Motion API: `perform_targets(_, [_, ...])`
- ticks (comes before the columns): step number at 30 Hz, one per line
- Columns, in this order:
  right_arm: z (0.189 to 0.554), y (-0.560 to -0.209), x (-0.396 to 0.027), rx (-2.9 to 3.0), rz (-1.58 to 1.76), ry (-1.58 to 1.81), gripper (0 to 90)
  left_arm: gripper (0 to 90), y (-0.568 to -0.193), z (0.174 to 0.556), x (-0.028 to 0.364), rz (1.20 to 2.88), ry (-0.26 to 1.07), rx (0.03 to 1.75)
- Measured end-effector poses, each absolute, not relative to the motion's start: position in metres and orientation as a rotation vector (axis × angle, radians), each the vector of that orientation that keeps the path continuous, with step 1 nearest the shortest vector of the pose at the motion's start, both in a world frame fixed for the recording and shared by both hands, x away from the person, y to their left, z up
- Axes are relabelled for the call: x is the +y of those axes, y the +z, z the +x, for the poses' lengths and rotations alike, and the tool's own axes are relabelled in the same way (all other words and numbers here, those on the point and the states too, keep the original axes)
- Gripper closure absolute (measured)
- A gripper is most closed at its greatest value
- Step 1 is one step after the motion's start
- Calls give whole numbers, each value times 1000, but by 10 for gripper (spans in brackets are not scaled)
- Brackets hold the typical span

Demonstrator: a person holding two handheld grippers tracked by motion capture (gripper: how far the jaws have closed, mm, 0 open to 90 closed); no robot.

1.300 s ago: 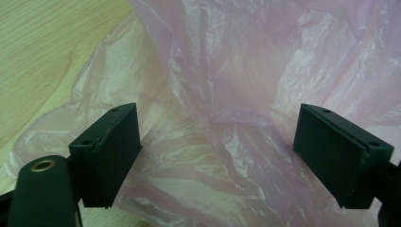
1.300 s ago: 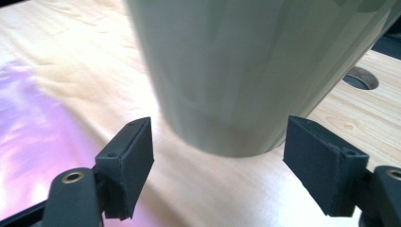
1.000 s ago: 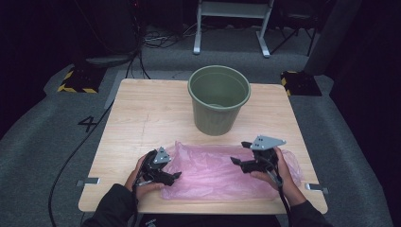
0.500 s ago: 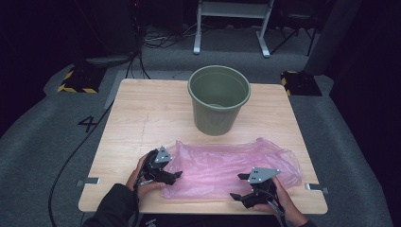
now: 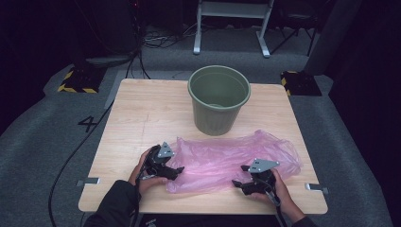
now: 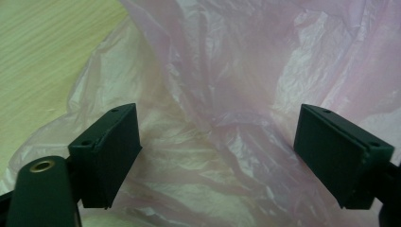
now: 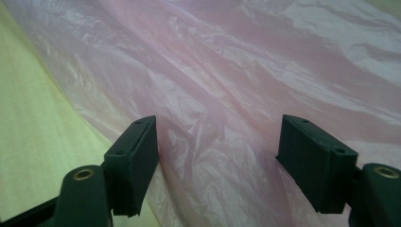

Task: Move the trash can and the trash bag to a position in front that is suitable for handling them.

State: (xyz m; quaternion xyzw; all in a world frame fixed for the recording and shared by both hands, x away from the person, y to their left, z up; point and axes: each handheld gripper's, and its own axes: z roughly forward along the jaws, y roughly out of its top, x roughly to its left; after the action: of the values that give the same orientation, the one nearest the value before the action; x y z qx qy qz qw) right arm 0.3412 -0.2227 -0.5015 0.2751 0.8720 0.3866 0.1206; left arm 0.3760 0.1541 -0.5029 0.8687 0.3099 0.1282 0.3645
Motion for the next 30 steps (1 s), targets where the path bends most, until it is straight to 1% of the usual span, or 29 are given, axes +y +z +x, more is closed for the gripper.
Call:
perform_targets(4, [350,-502,-229,2516,841,1129,309,157,-497,375,163,2216,363,800])
perform_targets(6, [354,-502,-234,2498,869,1122,309,155,-490,373,171,2163,381,820])
perform_targets(7, [355,-502,-237,2491,885,1120,308,155,-488,371,176,2157,434,836])
perform_targets(8, [355,-502,-237,2491,885,1120,308,156,-488,371,176,2157,434,836])
perform_targets(9, [353,-501,-239,2494,876,1125,285,156,-487,370,179,2169,441,842])
perform_targets(10, [351,-501,-240,2494,864,1143,276,158,-488,369,185,2177,426,856])
perform_targets(13, [346,-498,-239,2495,823,1166,252,156,-489,367,194,2172,451,873])
perform_targets(16, [338,-490,-233,2495,748,1207,215,157,-492,365,204,2168,445,897])
perform_targets(17, [334,-487,-224,2499,679,1222,192,156,-494,364,207,2180,450,913])
perform_targets(19, [333,-487,-221,2506,655,1230,183,156,-496,363,210,2186,446,918])
perform_targets(20, [333,-487,-213,2526,612,1233,166,156,-497,363,211,2187,445,919])
perform_targets(23, [337,-492,-203,2555,592,1217,161,158,-502,360,212,2209,434,925])
perform_targets(27, [343,-497,-195,2569,581,1190,163,155,-504,358,215,2191,407,932])
perform_targets(29, [348,-500,-191,2571,587,1157,180,155,-504,358,216,2187,397,934])
perform_targets(30, [353,-503,-189,2579,606,1156,211,154,-504,358,216,2186,393,940])
